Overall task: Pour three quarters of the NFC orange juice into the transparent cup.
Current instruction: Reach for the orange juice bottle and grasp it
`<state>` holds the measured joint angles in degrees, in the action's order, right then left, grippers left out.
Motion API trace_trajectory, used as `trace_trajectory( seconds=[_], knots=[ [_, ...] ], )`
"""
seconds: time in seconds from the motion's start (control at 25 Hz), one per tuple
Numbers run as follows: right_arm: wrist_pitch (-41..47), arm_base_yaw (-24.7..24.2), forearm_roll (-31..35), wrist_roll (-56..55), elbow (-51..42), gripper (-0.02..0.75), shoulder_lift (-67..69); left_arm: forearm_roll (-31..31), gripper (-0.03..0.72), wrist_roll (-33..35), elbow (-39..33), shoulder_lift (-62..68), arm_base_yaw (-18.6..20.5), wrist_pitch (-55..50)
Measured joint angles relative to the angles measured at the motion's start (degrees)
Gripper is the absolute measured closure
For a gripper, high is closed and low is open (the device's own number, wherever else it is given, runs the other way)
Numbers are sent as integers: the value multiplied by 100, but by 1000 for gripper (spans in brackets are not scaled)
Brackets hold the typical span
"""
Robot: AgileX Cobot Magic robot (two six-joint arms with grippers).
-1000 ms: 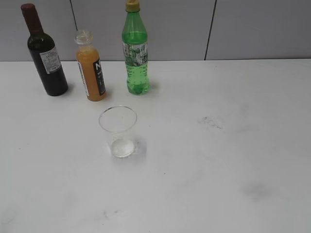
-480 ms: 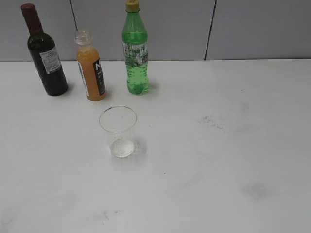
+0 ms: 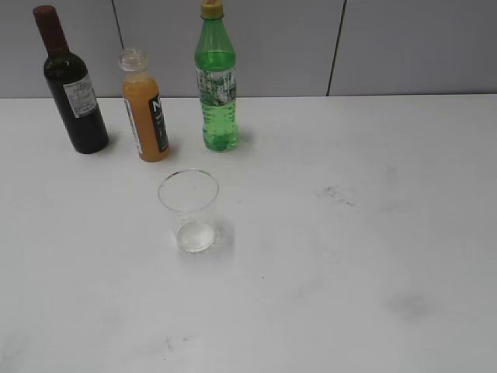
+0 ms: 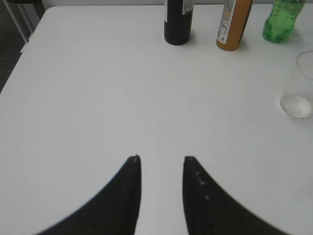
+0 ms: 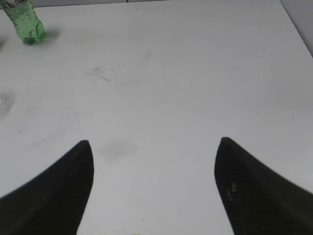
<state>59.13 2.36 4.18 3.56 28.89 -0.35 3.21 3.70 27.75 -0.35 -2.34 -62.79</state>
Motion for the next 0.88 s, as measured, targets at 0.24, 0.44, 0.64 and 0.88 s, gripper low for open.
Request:
trace_trajectory(
  seconds=[0.24,0.44,0.64,0.88],
  knots=[
    [0,0,0,0,0,147,0,0,450,0,0,0,0,0],
    [0,0,0,-5,0,147,0,0,450,0,0,0,0,0],
    [0,0,0,-5,0,147,0,0,450,0,0,0,0,0],
    [0,0,0,-5,0,147,0,0,450,0,0,0,0,0]
  ],
)
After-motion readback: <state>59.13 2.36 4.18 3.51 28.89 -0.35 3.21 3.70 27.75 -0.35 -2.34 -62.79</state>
